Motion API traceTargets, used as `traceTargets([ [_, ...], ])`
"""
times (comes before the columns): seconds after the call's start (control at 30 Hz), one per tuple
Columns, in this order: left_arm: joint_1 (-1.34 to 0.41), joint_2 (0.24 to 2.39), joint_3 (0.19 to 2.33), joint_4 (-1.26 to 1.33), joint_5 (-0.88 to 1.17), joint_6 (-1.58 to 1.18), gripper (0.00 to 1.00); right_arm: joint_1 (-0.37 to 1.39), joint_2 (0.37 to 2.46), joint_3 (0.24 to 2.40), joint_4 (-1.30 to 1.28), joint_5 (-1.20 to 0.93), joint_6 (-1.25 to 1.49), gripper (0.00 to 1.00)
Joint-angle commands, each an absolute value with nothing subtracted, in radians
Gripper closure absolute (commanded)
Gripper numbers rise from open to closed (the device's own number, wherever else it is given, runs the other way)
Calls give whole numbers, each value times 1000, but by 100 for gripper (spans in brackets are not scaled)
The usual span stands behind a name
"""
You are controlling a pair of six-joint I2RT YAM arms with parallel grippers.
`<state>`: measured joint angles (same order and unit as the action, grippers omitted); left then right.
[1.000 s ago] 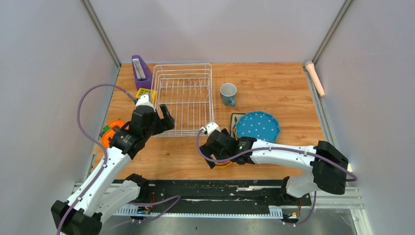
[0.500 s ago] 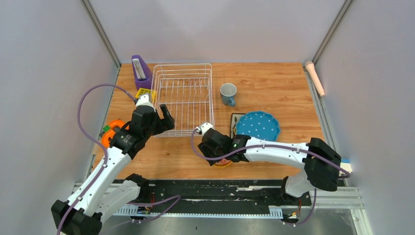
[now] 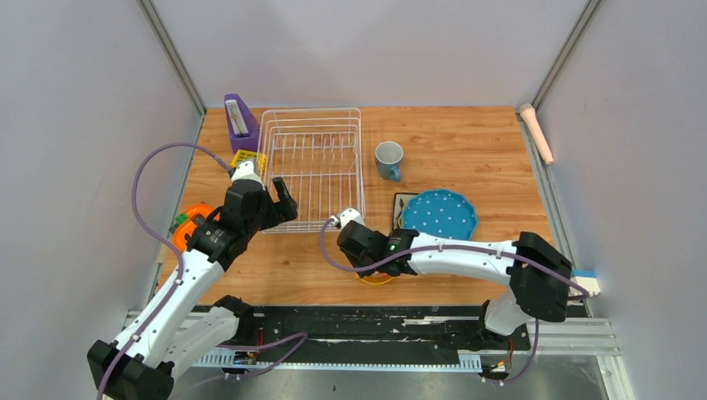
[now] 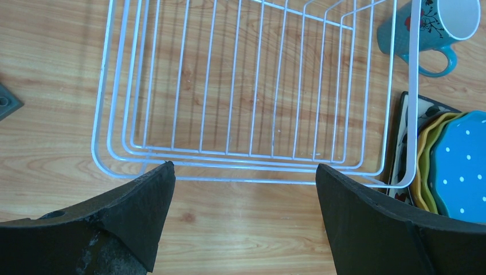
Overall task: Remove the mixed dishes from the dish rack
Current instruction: Adjust the bowl at the center of the board.
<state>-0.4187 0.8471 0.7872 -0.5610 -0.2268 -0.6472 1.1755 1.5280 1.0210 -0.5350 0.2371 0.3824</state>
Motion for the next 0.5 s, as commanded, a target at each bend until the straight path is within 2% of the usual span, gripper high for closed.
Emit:
traceTargets([
  [0.0,-421,845,787,-537,-240,-632,0,1195,1592,1078,-586,330,397,74],
  [0.1,-422,844,787,-538,-242,-631,0,1206,1634,1102,-610,357,401,78],
  [0.2,-422,845,787,-538,-244,-631,0,1217,1664,1124,-625,363,402,77],
  [0.4,-422,845,787,-537,-242,-629,0,1229,1654,1141,-627,367,403,67],
  [0.47,-422,845,787,-537,-241,-628,0,1229,1639,1144,-627,351,401,59],
])
